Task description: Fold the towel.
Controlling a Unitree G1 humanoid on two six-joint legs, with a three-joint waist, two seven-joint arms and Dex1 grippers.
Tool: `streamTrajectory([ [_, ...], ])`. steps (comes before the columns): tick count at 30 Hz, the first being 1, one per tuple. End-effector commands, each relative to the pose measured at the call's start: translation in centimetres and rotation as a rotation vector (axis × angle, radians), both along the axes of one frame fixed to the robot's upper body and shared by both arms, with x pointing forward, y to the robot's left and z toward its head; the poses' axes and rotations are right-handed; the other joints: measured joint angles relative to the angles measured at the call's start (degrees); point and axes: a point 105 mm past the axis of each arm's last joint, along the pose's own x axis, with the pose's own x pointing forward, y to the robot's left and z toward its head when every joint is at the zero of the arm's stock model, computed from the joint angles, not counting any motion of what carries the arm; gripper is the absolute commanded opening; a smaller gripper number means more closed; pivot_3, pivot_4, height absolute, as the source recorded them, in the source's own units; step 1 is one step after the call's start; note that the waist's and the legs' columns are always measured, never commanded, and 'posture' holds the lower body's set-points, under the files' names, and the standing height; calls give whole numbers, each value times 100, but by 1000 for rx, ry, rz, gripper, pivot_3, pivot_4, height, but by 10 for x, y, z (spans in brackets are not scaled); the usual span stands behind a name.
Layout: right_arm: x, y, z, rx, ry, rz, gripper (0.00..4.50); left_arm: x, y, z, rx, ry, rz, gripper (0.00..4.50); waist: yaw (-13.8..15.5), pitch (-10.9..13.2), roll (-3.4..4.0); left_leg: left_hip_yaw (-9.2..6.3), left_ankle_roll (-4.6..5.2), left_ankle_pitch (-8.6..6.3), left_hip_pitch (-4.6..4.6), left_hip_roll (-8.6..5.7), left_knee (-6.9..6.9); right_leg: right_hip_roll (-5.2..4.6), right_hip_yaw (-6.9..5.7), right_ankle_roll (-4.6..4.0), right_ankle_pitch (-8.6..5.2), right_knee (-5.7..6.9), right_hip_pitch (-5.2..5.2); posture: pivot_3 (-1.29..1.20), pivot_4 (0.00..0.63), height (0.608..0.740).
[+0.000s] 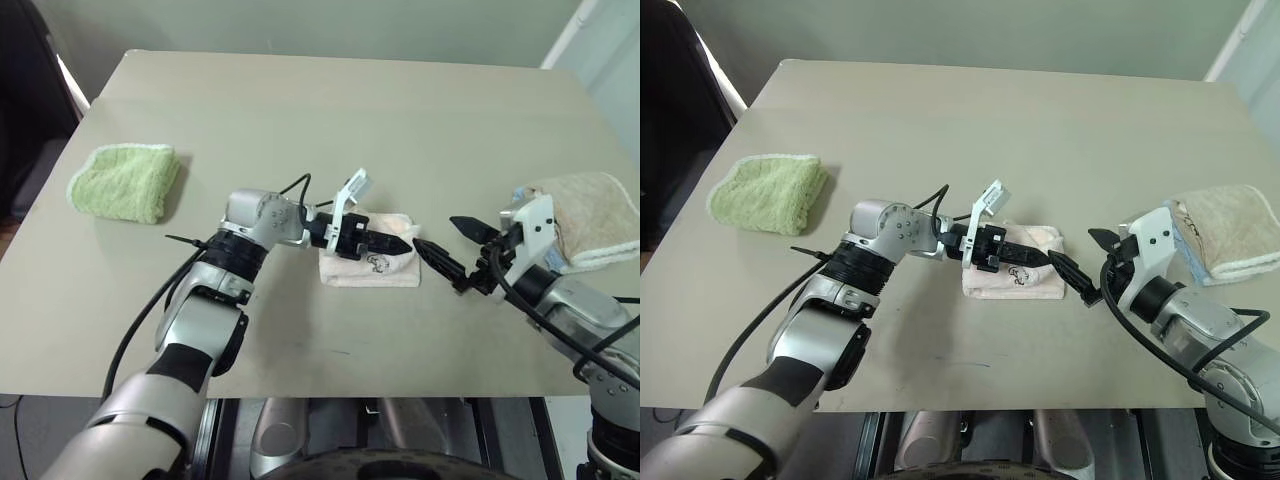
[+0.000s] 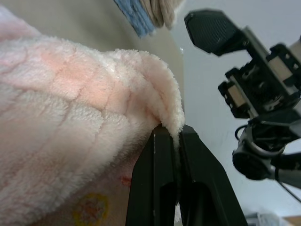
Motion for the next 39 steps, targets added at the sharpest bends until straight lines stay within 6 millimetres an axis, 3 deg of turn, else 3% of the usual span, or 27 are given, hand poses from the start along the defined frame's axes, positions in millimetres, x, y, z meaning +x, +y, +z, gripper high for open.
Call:
streamTrajectory([
  [1,-3,-3,11,-17,-48,-16,4500,-5,-9,8,-41,-44,-49,509,9,0,0,1,3,-1,-1,-1,0,-1,0,3,1,-3,1,0,150,697],
  [4,-2,-5,14,-18,-54,-23,4500,-5,-13,12,-85,-50,-48,1336,15,0,0,2,14,-3,1,-4,1,-7,0,14,5,-16,10,0,150,697],
  [9,-2,-6,18,-20,-61,-21,4500,-12,-11,52,-259,-60,-90,3112,8,1,2,15,26,-5,1,-4,2,-13,1,31,15,-41,18,0,150,697],
  [13,-1,-6,26,-3,-75,-12,4500,-16,2,84,-329,-206,-90,4434,17,1,2,14,32,-3,0,-3,0,-13,1,44,25,-60,26,0,150,697],
  [15,-1,-3,35,23,-100,8,4500,-16,12,101,-377,-281,-63,4479,25,3,0,12,43,0,-6,-4,0,-13,1,48,29,-81,30,0,150,697],
  [18,-2,2,42,46,-108,52,4500,-9,28,108,-391,-453,27,4479,21,1,4,32,58,-7,4,-8,1,-24,10,52,31,-83,37,0,150,697],
  [21,-4,9,44,61,-99,102,3900,5,49,112,-424,-574,157,4500,21,1,4,31,61,-9,6,-7,1,-25,10,51,30,-83,36,0,150,697],
  [23,-5,13,43,63,-93,128,3169,13,63,103,-365,-640,228,4500,20,2,4,28,62,-10,4,-6,1,-25,8,50,30,-82,33,0,150,697],
  [26,-3,16,41,68,-81,149,2144,15,85,92,-307,-685,250,3898,12,2,5,28,62,-10,3,-4,1,-24,7,47,32,-82,30,0,150,697],
  [32,7,27,34,65,-52,217,0,5,105,66,-194,-786,216,1637,9,2,5,26,68,-16,-5,-5,1,-25,6,40,34,-83,23,0,150,697],
  [36,27,36,27,81,-41,236,0,-9,95,48,-232,-917,142,246,8,2,6,26,76,-22,-6,-5,5,-26,6,35,36,-83,20,0,150,697],
  [39,43,41,19,80,-38,225,0,-17,85,36,-243,-939,106,58,4,2,6,23,78,-23,-15,-4,8,-27,4,28,41,-82,11,0,150,697],
])
